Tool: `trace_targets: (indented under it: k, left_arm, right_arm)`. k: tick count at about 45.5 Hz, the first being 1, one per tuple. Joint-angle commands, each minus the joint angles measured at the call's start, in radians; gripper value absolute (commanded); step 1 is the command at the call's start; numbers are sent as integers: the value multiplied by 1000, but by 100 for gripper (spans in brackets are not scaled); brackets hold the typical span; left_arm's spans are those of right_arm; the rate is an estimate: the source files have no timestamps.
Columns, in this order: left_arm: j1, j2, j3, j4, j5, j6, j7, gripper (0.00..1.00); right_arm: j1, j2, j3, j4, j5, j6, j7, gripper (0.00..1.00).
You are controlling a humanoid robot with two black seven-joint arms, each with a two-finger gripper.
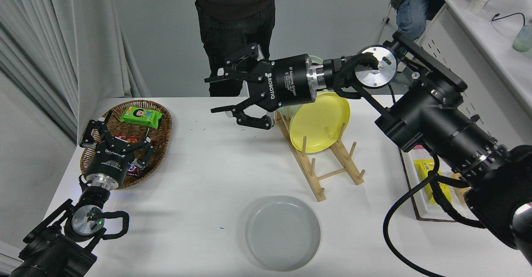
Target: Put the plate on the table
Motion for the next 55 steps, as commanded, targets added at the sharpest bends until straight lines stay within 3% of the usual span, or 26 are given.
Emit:
trace_targets:
  k: [1, 10, 16, 36, 39, 49, 55]
  left_arm:
    - [1, 0, 0, 0, -1, -1, 0, 98]
    - [0, 0, 0, 0, 0, -1, 1, 98]
    - [0, 0, 0, 0, 0, -1, 1, 98]
    - [0, 0, 0, 0, 0, -1, 1, 98]
    - [0, 0, 0, 0, 0, -1, 1, 98]
    - [1, 0, 0, 0, 0, 0, 0, 98]
    - [0, 0, 0, 0, -1, 0, 0, 98]
  right_arm:
    - [0, -71, 103, -32, -3, 205, 138, 51]
    - [-23, -145, 105, -42, -3, 215, 483, 51]
    - [-49, -209, 106, -42, -3, 215, 651, 51]
    - [-179, -443, 74, -187, -5, 204, 943, 49]
    - [-187, -443, 42, -256, -5, 204, 981, 55]
    - [-193, -463, -78, -358, -2, 195, 988, 100]
    - [-244, -515, -91, -344, -2, 207, 985, 100]
